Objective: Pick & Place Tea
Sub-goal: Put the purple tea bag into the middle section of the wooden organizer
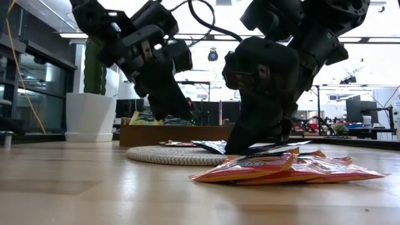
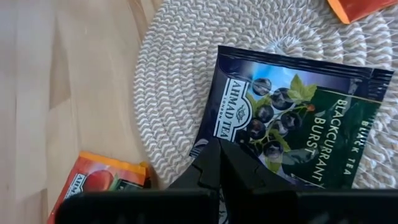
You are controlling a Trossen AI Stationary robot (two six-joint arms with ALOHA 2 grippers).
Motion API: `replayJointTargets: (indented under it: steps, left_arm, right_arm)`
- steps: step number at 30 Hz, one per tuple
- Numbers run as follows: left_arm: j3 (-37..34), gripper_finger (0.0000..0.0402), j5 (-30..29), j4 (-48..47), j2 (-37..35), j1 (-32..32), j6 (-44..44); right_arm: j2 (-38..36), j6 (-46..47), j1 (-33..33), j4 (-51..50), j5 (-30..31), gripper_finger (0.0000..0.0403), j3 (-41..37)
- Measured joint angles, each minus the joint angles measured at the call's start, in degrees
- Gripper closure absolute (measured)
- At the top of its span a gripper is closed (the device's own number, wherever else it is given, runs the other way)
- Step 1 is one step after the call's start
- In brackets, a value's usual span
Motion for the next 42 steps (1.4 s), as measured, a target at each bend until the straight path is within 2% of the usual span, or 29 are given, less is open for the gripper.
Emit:
replayJointTargets:
  steps: [3,7,16,20,32,35,38,42]
  left_arm:
    - [-0.2,0.0296,0.6,0.3,2.4,0.0,-2.9]
    - [0.0,0.0284,3.2,6.2,5.5,0.4,-6.4]
    - [0.0,0.0204,3.3,8.9,6.2,2.3,-15.6]
    - [0.0,0.0185,3.6,8.8,6.2,2.3,-17.7]
    - [0.5,0.0184,1.9,8.7,6.2,2.2,-21.8]
    - [2.3,0.0184,1.9,8.8,6.4,2.1,-22.0]
    - [5.2,0.0184,2.4,8.3,9.5,1.8,-22.4]
    - [8.2,0.0184,5.6,7.1,10.8,1.8,-23.4]
  right_arm:
    - [0.0,-0.9,0.0,-0.2,-0.2,0.0403,0.0]
    - [0.0,-1.4,0.0,-0.3,-0.3,0.0403,0.0]
    - [0.1,-4.7,0.1,-0.3,0.1,0.0403,-0.1]
    - [0.1,-8.5,0.1,-0.3,0.0,0.0403,-0.2]
    - [0.2,-17.6,0.2,0.8,-3.3,0.0403,-0.3]
    - [0.2,-19.3,0.2,0.9,-4.1,0.0403,-0.3]
    - [0.2,-20.3,0.2,0.8,-4.2,0.0403,-0.3]
    - [0.2,-20.5,0.2,0.6,-4.2,0.0403,-0.2]
